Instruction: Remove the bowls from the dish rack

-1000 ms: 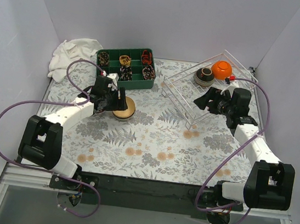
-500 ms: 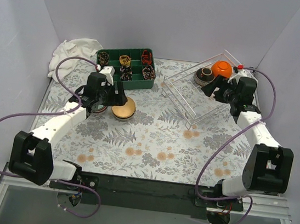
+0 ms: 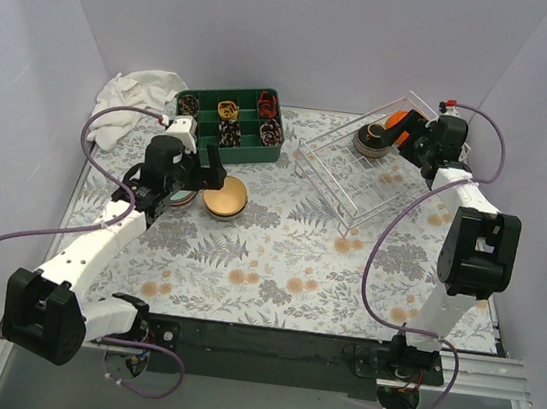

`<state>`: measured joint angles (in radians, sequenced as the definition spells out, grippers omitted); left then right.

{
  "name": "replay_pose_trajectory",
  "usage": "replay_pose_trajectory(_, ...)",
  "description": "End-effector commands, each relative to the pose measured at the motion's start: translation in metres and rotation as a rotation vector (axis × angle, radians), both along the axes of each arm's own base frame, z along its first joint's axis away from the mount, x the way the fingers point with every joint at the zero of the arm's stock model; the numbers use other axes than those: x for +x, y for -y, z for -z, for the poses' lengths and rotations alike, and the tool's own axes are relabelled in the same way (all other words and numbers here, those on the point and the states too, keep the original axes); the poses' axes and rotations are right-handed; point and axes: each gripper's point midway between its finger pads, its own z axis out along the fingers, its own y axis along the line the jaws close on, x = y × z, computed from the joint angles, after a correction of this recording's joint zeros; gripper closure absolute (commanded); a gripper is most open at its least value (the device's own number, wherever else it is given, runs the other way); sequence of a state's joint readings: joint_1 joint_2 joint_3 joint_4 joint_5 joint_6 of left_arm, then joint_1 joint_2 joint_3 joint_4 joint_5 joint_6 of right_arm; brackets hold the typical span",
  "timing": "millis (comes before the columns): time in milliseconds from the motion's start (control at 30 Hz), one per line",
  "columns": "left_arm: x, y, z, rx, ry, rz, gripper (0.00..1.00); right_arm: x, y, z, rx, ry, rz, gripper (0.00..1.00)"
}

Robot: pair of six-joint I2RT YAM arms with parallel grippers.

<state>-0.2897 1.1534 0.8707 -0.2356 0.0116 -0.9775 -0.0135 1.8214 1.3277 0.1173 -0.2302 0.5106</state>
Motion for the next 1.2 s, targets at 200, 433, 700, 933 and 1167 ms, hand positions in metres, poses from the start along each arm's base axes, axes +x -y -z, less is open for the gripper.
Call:
replay_pose_trajectory(200, 0.001, -0.025, -0.026, 0.055, 0.119, -0.098, 0.02, 0.049, 0.016, -0.003, 0.113, 0.045, 0.109, 0.10)
replay_pose_trajectory(433, 0.001, -0.024, -0.026, 0.053, 0.122, -0.086, 0.02, 0.065, 0.009, 0.019, 0.197, -0.006, 0.090, 0.08)
replay_pose_trajectory(700, 0.001, -0.023, -0.023, 0.058, 0.114, -0.083, 0.02, 0.069, 0.006, 0.049, 0.275, -0.086, 0.114, 0.06)
replay_pose_trajectory(933, 0.001, -0.022, -0.023, 0.060, 0.116, -0.076, 0.02, 0.068, 0.004, 0.067, 0.305, -0.125, 0.124, 0.04)
replay_pose_trajectory(1167, 0.001, -0.022, -0.022, 0.059, 0.113, -0.073, 0.02, 0.068, -0.001, 0.081, 0.346, -0.159, 0.120, 0.03)
